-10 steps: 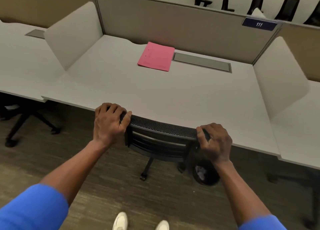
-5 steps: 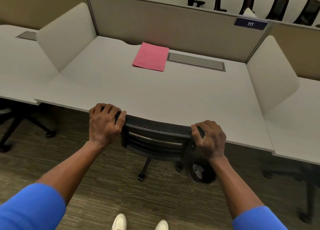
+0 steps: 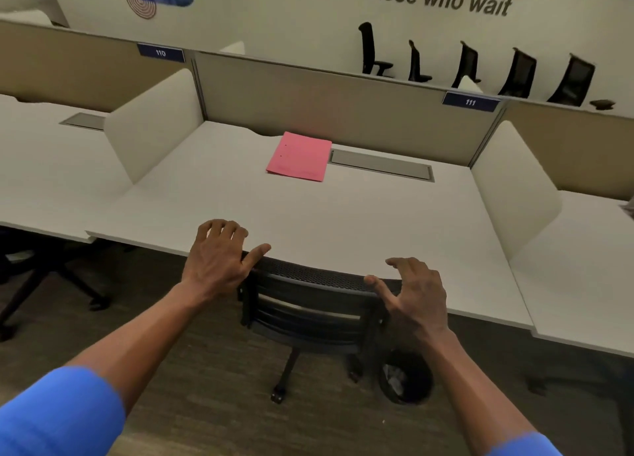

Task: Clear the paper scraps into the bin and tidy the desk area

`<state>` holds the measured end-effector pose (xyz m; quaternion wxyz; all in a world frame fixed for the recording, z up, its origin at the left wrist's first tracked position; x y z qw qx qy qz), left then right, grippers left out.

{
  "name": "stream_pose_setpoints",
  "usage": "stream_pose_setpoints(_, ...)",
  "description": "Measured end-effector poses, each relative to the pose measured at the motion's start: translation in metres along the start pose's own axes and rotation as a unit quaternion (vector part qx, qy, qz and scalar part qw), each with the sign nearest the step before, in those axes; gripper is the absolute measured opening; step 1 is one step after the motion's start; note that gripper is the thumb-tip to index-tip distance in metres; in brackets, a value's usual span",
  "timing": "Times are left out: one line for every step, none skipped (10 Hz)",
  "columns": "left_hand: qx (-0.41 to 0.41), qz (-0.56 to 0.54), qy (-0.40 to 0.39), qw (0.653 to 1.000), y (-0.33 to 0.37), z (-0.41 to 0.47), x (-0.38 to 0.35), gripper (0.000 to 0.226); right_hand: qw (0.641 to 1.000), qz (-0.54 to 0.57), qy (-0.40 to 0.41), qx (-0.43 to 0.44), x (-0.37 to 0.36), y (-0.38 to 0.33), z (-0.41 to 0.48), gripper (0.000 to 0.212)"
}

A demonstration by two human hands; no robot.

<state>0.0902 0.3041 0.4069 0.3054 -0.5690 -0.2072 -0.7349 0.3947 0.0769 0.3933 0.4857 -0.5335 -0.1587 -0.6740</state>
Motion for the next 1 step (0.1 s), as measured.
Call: stream_pose_setpoints(-0.030, 0.020, 0.030, 0.999, 0.0010, 0.0214, 0.0336, 0.083, 1.000, -0.002, 0.008, 0.004, 0.0188, -0.0135, 0.0163, 0.084)
Point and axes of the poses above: each hand's wrist, its own z-axis towards the middle knuckle, its own x-axis out of the back of the hand, y = z × x, the point moved 7 cm from there along z, towards the middle knuckle, and after that the axes turned 8 degrees about -x, right-handed, at the moved point
